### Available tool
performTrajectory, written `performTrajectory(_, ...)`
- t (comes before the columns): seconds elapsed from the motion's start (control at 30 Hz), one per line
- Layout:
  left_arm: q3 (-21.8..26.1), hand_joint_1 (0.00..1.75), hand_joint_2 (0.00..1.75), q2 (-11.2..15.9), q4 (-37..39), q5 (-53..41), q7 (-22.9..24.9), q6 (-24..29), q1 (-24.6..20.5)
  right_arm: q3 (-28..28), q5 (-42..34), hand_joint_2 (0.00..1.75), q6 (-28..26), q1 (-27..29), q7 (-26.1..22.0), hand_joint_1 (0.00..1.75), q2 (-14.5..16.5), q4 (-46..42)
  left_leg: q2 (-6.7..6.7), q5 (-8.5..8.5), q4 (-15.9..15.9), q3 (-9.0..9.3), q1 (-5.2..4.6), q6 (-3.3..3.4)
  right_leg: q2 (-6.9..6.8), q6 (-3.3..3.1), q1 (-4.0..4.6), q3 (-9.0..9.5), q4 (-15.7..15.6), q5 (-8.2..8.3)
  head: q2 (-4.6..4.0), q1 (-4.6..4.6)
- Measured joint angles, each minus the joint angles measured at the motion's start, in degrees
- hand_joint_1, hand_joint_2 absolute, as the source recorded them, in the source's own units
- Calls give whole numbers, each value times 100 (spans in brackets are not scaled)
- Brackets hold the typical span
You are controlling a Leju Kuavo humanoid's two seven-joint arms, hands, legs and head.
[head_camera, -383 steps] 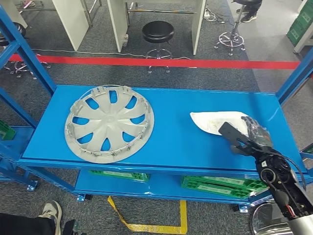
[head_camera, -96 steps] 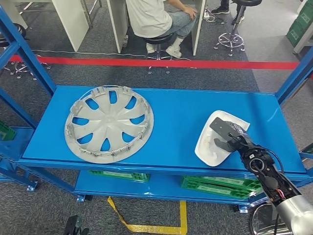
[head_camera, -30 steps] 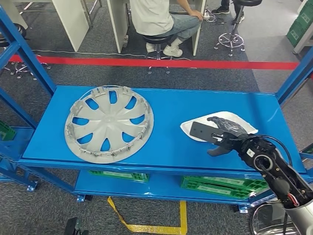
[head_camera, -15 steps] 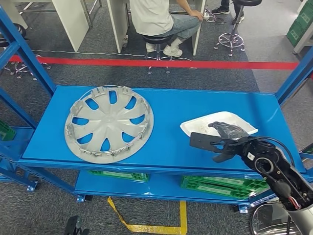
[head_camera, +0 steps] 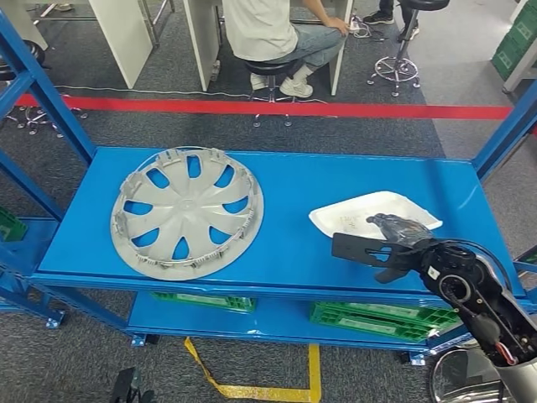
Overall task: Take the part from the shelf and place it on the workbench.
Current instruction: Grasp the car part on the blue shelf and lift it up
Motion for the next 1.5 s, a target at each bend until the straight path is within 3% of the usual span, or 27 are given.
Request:
performTrajectory(0.27,0,0,0,-4,0,-22,6,16,-19,52,261,175,-417,80,10,0,-100,250,0,0,0,0,0,0,0,0,0,1,0,0,0,2)
performTrajectory(0.7,0,0,0,-11,0,-27,-2,52,-20,467,0,175,-981,-47,-138,0,-142,740,-1,0,0,-1,0,0,-1,0,1,4,0,0,0,-1)
performTrajectory(1.0,0,0,0,-13,0,-60,-85,25,-20,892,200,175,-1494,-312,-713,0,-152,963,-1,0,0,-1,0,0,0,0,1,3,0,0,0,-1)
performTrajectory(1.5,0,0,0,-15,0,-64,-144,-3,-17,1341,676,175,-1583,-531,-1155,0,-150,1193,-1,0,0,-1,0,0,-1,0,1,7,0,0,0,-3)
